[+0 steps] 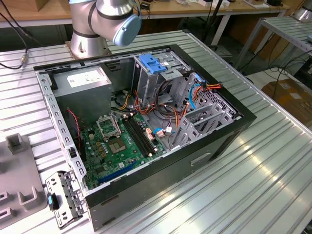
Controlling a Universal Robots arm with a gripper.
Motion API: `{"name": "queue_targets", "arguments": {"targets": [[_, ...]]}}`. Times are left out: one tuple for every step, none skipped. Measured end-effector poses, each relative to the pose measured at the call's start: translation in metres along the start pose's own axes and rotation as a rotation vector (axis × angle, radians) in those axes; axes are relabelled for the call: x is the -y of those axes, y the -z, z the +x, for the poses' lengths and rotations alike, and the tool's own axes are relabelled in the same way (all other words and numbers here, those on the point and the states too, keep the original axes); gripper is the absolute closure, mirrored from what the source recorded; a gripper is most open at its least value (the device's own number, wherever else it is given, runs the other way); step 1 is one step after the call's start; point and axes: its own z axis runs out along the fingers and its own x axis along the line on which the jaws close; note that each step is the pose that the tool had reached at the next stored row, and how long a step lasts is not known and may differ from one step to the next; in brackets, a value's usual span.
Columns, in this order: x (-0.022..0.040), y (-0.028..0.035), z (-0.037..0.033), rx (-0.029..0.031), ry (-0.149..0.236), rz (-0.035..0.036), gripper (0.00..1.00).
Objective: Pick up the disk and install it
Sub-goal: 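Pick up the disk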
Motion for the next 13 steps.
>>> {"name": "queue_targets", "arguments": {"targets": [[0.0000,0.0024,0.0001,0.0000,0.000,0.0000,0.63],[0.0000,0.0052,0.0002,0.0000,0.000,0.0000,0.63],[-0.0001,0.0088,0.0003,0.0000,0.000,0.0000,0.63],[-0.0001,0.0119,0.0004,0.0001,0.000,0.0001,0.63],[-0.0001,0.0150,0.0004,0.0000,0.000,0.0000,0.63],[-0.0002,0.0184,0.0005,0.0000,0.000,0.0000,0.63],[-0.0002,0.0217,0.0007,0.0000,0.000,0.0001,0.63],[-0.0002,0.0245,0.0007,0.0000,0.000,0.0000,0.63],[-0.0003,0.0262,0.0008,0.0000,0.000,0.0000,0.63],[-0.0003,0.0277,0.0008,0.0000,0.000,0.0001,0.63],[-0.0003,0.0296,0.0009,0.0001,0.000,0.0001,0.63],[-0.0003,0.0312,0.0009,0.0000,0.000,0.0001,0.63],[-0.0003,0.0333,0.0010,0.0000,0.000,0.0000,0.63]]}}
